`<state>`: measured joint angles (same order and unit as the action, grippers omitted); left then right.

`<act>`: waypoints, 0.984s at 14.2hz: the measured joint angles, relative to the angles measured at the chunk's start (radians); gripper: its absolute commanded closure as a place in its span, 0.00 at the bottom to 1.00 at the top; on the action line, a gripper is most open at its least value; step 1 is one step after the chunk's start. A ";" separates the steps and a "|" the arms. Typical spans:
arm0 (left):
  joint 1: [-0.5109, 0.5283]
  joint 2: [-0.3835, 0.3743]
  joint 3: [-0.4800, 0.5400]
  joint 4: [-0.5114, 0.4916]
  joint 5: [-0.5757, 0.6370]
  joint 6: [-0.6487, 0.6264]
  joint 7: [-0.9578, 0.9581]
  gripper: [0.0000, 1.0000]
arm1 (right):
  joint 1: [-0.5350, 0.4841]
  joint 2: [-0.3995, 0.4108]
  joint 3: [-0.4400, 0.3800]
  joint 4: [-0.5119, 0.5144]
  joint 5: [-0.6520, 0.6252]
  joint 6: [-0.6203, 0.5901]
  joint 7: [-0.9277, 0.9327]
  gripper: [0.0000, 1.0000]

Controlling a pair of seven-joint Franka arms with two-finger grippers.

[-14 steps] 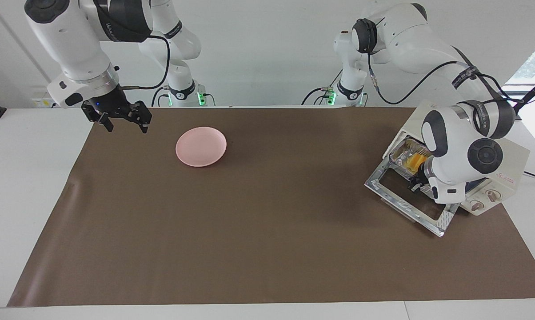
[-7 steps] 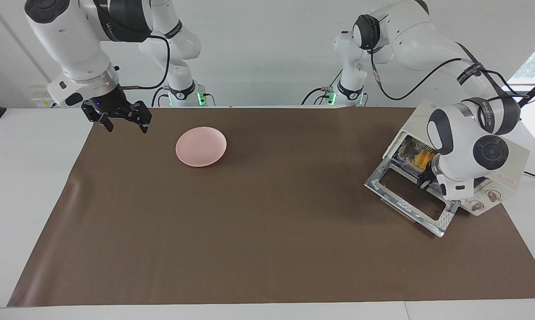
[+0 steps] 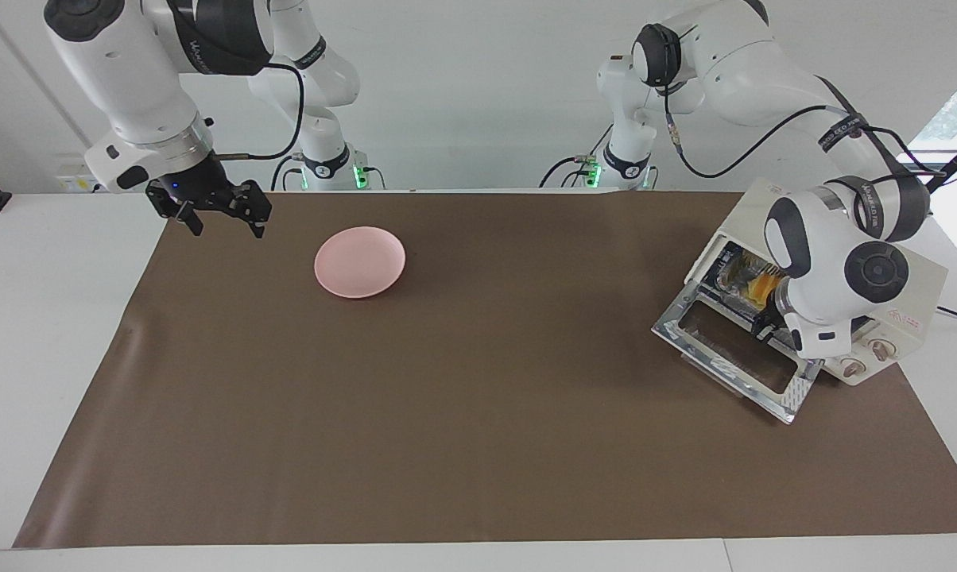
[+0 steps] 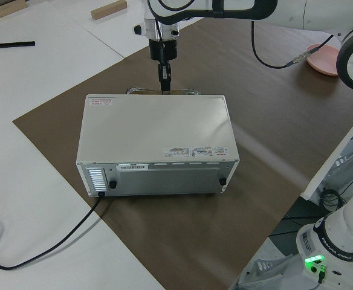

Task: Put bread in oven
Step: 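Carry the foil tray with the left gripper into the toaster oven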

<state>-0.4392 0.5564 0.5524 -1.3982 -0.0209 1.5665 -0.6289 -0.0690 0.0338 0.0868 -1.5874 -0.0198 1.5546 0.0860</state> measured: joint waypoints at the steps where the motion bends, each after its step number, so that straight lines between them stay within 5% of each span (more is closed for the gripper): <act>1: 0.000 -0.004 0.000 -0.012 0.004 0.013 0.000 1.00 | 0.000 0.000 0.000 0.000 0.000 0.000 0.000 0.00; 12: -0.004 -0.054 -0.001 -0.121 0.008 0.045 0.002 1.00 | 0.000 0.000 0.000 0.000 0.000 0.000 0.000 0.00; 14: -0.005 -0.059 -0.001 -0.128 0.008 0.046 0.003 0.64 | 0.000 0.000 0.000 0.000 0.000 0.000 0.000 0.00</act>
<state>-0.4444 0.4975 0.5515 -1.5260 -0.0131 1.6123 -0.6258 -0.0690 0.0338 0.0868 -1.5874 -0.0198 1.5546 0.0860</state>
